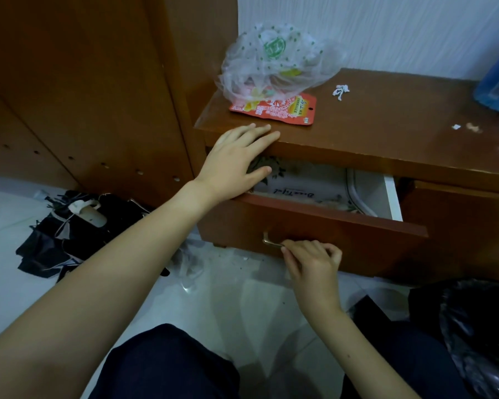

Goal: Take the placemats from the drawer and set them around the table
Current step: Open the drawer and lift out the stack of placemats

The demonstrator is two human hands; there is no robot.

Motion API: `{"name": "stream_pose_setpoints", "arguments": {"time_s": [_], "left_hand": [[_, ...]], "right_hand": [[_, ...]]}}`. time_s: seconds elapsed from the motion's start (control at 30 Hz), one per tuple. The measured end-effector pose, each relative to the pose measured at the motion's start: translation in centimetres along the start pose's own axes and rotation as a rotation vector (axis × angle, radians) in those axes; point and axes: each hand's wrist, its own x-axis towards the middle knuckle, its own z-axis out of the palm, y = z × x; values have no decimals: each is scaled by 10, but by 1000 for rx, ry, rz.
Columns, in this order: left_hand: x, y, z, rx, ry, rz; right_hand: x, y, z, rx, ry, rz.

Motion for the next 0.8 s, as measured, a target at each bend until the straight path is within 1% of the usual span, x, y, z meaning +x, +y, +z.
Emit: {"name": "stream_pose_setpoints", "arguments": {"time_s": [0.23, 0.3, 0.43, 0.6, 0.7, 0.8], "left_hand": [[1, 0, 0, 4, -20, 6], [2, -1, -1, 0, -28, 8], [2, 0, 0, 2, -14, 13], [1, 2, 2, -1, 4, 3], [1, 3, 1, 10, 2, 6], [1, 2, 2, 7, 4, 6]], "right_hand": [[-26, -12, -10, 14, -12, 6], [-36, -15, -12, 44, 0, 37], [-50, -26, -10, 99, 12, 153], [-55, -29, -10, 244, -36, 177], [-57, -32, -15, 203, -34, 168], [-60, -34, -21, 57, -9, 101]]}}
